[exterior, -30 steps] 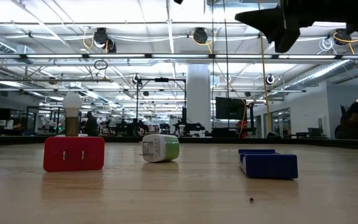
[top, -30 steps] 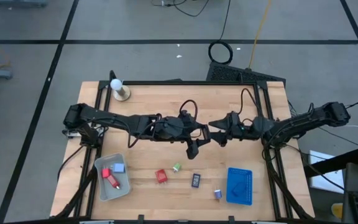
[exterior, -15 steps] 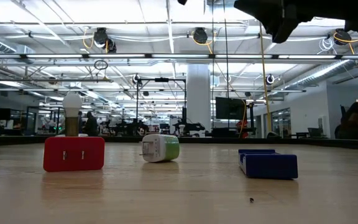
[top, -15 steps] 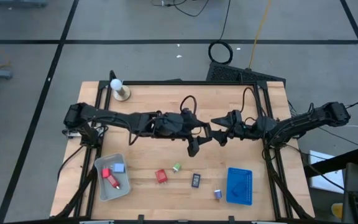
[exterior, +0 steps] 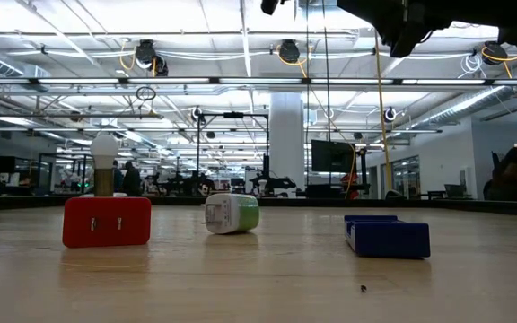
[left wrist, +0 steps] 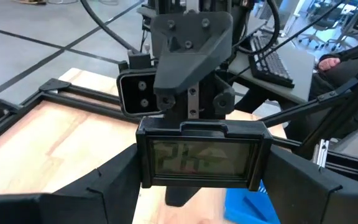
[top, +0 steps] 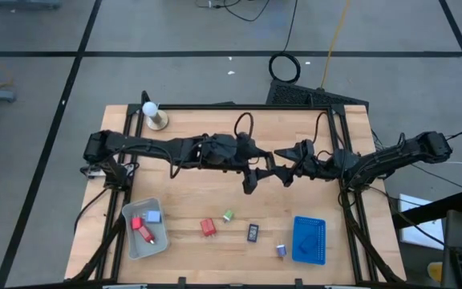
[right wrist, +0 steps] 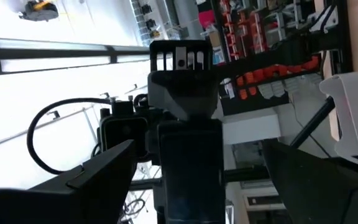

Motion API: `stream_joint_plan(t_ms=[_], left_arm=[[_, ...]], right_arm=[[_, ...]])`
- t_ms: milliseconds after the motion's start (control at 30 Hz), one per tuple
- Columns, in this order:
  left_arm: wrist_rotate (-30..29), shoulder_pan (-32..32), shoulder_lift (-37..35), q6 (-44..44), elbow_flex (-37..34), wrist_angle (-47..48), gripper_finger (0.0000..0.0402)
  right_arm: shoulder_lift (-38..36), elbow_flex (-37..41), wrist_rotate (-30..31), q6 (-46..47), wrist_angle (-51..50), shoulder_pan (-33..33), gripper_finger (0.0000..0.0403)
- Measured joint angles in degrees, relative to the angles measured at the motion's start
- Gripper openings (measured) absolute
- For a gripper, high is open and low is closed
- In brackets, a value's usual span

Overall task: Pick & Place Office items
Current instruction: Put the black mini digital clock into the blue bin

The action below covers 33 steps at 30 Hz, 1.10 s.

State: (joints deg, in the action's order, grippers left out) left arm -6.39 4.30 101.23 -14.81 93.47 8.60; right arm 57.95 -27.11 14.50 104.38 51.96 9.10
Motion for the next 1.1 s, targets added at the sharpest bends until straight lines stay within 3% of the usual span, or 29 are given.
stream_joint_plan(t_ms=[400, 1100], left_arm=[[3.9, -1.8, 0.0, -1.5, -5.2, -9.6, 0.028], [6.3, -2.8, 0.4, -1.2, -6.5, -8.9, 0.028]], right_arm=[[0.0, 0.0, 0.7, 0.0, 0.1, 0.0, 0.0345], [0.0, 0.0, 2.0, -0.5, -0.8, 0.0, 0.0345]])
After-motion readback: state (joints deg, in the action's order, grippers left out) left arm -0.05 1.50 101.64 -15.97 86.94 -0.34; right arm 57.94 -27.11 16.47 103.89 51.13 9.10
